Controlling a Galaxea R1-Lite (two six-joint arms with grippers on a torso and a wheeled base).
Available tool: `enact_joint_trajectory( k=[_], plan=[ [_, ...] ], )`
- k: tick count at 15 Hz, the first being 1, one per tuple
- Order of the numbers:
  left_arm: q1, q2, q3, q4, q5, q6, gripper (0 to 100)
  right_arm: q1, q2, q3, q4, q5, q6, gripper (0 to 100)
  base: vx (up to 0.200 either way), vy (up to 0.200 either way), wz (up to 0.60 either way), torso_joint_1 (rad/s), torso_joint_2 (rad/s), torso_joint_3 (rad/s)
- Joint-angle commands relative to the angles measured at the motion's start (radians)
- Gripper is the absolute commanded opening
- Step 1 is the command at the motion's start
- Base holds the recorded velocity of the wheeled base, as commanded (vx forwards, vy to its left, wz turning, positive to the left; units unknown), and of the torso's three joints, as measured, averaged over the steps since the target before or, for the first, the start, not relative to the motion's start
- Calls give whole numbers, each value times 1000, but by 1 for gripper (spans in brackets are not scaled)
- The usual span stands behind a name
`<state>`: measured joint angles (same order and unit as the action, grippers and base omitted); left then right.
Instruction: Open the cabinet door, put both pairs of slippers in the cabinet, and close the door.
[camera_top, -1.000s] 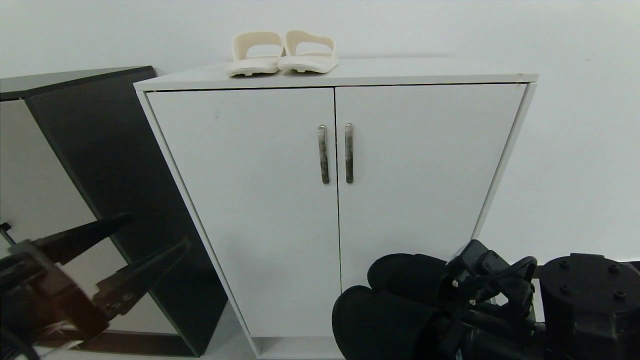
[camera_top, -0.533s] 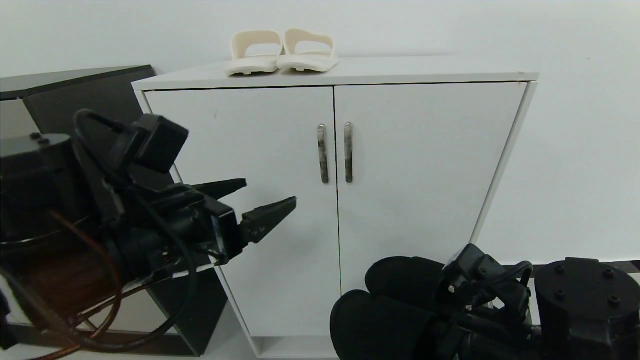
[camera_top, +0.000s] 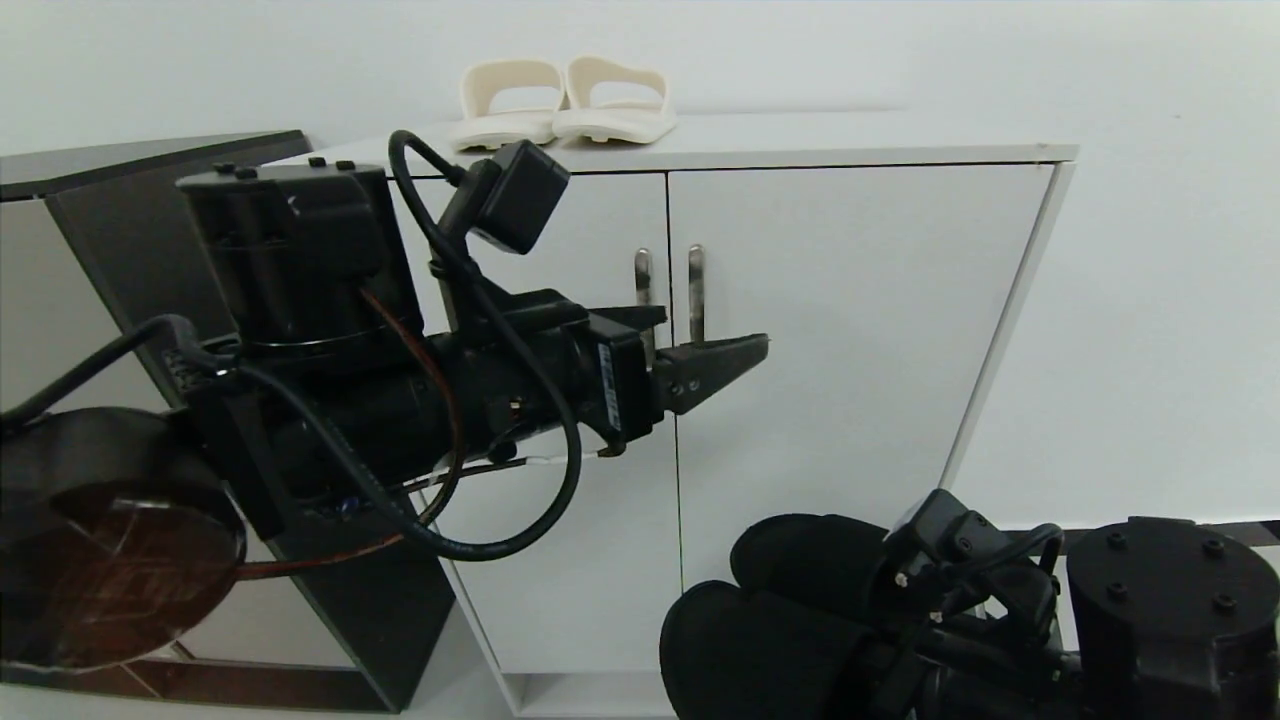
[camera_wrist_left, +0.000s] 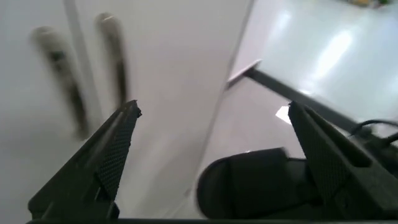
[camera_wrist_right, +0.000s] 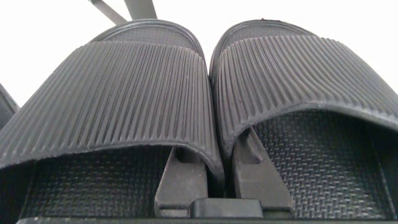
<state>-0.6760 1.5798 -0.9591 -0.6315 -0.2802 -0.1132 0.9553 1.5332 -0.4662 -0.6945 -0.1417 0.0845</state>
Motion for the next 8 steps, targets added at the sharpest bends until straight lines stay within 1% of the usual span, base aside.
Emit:
enact_joint_trajectory(
  k=[1, 2, 4, 5, 6, 7, 8],
  plan=[
    [-4, 37, -33, 1, -24, -19, 100, 0, -2, 0, 0, 1, 0, 0, 0, 0, 0, 0, 0, 0],
    [-2, 31, -33, 1, -82, -56, 100, 0, -2, 0, 0, 1, 0, 0, 0, 0, 0, 0, 0, 0],
    [1, 6, -36, 1, -135, -145, 100, 0, -4, 0, 0, -1, 0, 0, 0, 0, 0, 0, 0, 0],
    [7, -12, -29, 3, -177, -161, 100, 0, -4, 0, 0, -1, 0, 0, 0, 0, 0, 0, 0, 0],
    [24, -29, -24, 3, -228, -191, 100, 0, -4, 0, 0, -1, 0, 0, 0, 0, 0, 0, 0, 0],
    [44, -49, -24, 7, -306, -258, 100, 2, -5, 0, 0, -1, 0, 0, 0, 0, 0, 0, 0, 0],
    [75, -47, -35, 21, -343, -278, 100, 3, -7, 0, 0, -1, 0, 0, 0, 0, 0, 0, 0, 0]
  ],
)
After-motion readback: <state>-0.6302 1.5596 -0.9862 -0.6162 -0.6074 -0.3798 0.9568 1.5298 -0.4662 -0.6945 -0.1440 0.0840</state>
